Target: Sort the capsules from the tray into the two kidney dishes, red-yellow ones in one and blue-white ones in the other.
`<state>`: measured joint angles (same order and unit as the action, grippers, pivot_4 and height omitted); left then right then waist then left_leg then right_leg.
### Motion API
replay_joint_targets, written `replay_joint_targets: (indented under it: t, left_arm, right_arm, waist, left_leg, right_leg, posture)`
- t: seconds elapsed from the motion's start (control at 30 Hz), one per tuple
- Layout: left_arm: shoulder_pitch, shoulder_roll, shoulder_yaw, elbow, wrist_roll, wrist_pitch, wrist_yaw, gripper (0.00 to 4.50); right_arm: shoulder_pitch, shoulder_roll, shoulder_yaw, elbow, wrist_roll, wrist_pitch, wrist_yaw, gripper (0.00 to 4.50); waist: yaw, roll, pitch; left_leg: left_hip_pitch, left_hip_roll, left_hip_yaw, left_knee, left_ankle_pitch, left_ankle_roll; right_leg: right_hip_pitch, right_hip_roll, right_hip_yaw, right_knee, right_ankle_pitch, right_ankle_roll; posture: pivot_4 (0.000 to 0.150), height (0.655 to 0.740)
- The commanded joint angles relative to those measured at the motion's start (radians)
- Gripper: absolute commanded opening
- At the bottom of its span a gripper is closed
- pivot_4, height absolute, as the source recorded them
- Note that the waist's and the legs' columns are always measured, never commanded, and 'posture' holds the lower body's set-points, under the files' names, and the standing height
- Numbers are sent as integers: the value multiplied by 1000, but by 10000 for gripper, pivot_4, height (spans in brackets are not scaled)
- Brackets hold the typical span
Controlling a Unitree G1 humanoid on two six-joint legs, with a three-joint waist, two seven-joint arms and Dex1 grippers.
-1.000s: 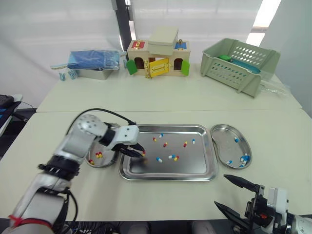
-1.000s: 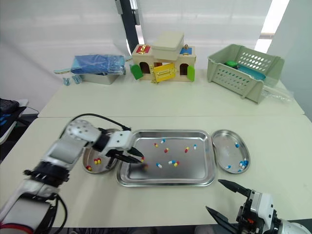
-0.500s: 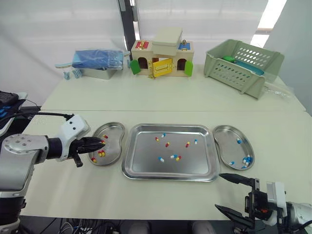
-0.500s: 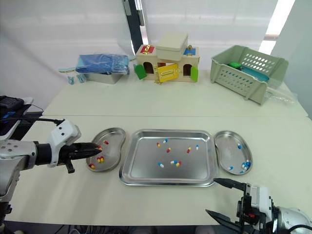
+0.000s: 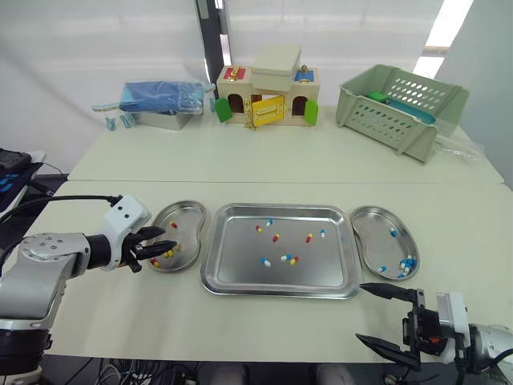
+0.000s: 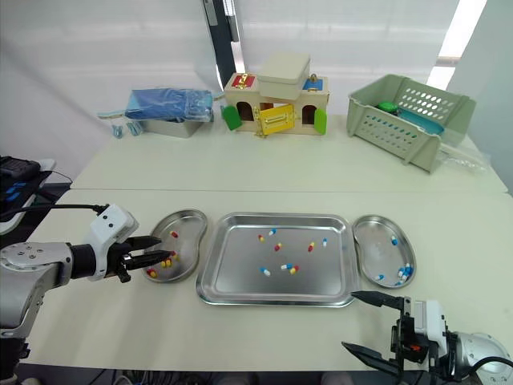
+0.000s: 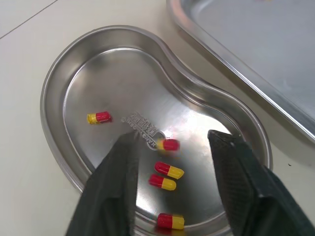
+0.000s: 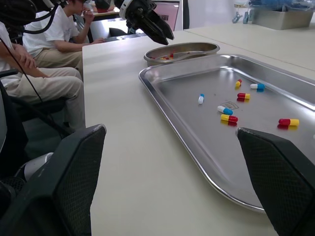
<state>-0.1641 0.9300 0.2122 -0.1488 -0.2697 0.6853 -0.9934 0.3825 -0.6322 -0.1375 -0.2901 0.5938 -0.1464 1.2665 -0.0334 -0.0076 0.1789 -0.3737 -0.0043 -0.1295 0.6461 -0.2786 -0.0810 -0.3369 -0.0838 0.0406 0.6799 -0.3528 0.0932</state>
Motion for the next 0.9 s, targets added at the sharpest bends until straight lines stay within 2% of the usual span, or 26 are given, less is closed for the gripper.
replay_joint_targets:
  t: [0.03, 0.13, 0.17, 0.47, 0.6, 0.67, 0.9]
  left_arm:
    - [-11, 17, -6, 6, -5, -20, 0, 34020]
    - [-15, 25, -9, 22, -5, -33, -4, 44019]
    - [-17, 27, -8, 27, -6, -39, -6, 44582]
    - [49, 79, 104, 92, -31, -58, -26, 44582]
    - [42, 148, 186, 254, -10, -123, -13, 44582]
    - [15, 201, 210, 392, 16, -194, -9, 44582]
    - [-86, 309, 192, 742, 70, -391, -20, 44582]
  right_arm:
    - [8, -2, -27, -18, 13, -11, 1, 45000]
    - [18, 1, -35, -16, 14, -18, 2, 45000]
    - [22, 2, -39, -14, 14, -20, 1, 45000]
    - [8, -22, -143, 24, 52, 21, -28, 45000]
    - [37, -22, -175, 33, 56, 22, -12, 45000]
    - [45, -15, -181, 45, 55, 18, -8, 45000]
    - [45, -15, -183, 104, 43, -6, 30, 45000]
  waist:
    - [0, 0, 0]
    - [0, 0, 0]
    - [0, 0, 0]
    - [-4, 0, 0]
    - [-3, 0, 0]
    - [-3, 0, 0]
    - [-4, -1, 1]
  left_leg:
    - [0, 0, 0, 0, 0, 0]
    - [0, 0, 0, 0, 0, 0]
    - [0, 0, 0, 0, 0, 0]
    - [0, 0, 0, 0, 0, 0]
    - [0, 0, 0, -1, 0, 0]
    - [0, 0, 0, -1, 0, 0]
    - [1, 0, 1, -1, 0, 0]
  right_leg:
    - [0, 0, 0, 0, 0, 0]
    - [0, 0, 0, 0, 0, 0]
    - [0, 0, 0, 0, 0, 0]
    - [0, 0, 0, 0, 0, 0]
    - [0, 0, 0, 0, 0, 0]
    - [0, 0, 0, 0, 0, 0]
    - [0, 0, 0, 0, 0, 0]
  posture:
    - [1500, 7400]
    - [1500, 7400]
    - [1500, 7400]
    - [1500, 7400]
    - [1500, 7400]
    - [1500, 7400]
    - [1500, 7400]
